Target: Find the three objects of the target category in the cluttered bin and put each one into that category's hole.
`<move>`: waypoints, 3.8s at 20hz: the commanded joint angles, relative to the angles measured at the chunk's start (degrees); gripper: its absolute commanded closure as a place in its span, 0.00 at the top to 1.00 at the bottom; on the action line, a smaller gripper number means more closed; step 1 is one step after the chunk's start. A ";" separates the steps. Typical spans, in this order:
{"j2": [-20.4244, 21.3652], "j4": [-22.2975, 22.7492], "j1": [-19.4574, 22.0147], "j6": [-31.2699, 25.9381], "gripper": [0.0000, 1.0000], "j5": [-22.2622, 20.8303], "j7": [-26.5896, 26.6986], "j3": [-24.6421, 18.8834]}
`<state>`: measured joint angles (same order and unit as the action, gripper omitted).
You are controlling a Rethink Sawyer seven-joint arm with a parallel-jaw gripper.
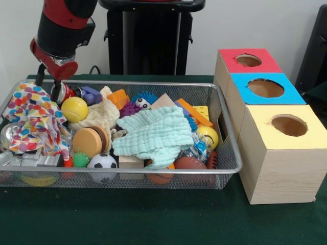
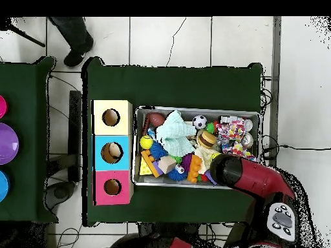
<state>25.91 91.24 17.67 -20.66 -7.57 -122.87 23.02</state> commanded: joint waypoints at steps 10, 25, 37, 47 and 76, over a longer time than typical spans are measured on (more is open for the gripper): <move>-9.47 -1.19 1.60 8.18 1.00 0.18 -6.55 -5.16; -10.88 -3.81 -2.54 9.53 0.00 0.34 -7.13 -0.75; -0.38 -3.76 -5.79 -0.47 0.00 3.39 -4.35 -5.79; 1.51 -5.57 -5.35 -6.56 0.00 5.84 -3.43 -9.48; 2.68 -1.14 -10.03 -13.04 0.00 17.04 -9.18 -13.30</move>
<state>29.70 86.34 7.95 -30.22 6.11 -122.87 16.36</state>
